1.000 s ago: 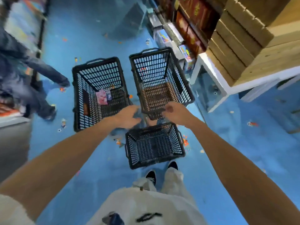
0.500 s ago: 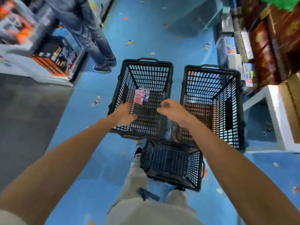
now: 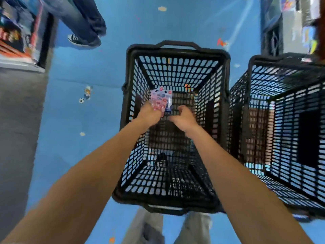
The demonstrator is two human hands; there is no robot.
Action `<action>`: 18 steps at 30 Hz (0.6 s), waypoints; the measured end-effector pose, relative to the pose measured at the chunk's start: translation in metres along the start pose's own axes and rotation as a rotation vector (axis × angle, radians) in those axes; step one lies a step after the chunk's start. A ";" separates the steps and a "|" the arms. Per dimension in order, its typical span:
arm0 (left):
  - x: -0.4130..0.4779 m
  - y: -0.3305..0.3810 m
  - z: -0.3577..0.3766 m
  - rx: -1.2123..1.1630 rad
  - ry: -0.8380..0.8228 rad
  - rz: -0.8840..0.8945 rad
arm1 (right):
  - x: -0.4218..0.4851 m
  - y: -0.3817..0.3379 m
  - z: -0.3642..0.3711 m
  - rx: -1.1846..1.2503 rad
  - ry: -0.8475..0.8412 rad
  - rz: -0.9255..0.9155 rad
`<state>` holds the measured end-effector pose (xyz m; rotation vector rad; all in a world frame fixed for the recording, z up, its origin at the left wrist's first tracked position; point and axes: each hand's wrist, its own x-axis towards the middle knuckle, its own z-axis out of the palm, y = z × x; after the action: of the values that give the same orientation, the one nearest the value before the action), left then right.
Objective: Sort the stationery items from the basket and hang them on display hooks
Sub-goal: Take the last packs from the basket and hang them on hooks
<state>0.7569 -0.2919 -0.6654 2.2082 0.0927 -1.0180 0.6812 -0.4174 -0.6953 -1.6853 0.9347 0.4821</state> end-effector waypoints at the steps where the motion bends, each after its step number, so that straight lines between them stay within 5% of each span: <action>1: 0.017 -0.005 0.007 -0.026 0.031 -0.030 | 0.014 0.004 0.006 -0.011 0.014 0.006; 11: 0.113 -0.027 0.049 -0.104 0.112 -0.209 | 0.106 0.013 0.043 -0.053 0.076 -0.112; 18: 0.134 -0.028 0.059 -0.106 0.211 -0.232 | 0.135 0.012 0.055 -0.004 0.202 0.006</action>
<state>0.8023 -0.3357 -0.8007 2.2359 0.4968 -0.8752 0.7616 -0.4129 -0.8173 -1.7583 1.0857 0.3213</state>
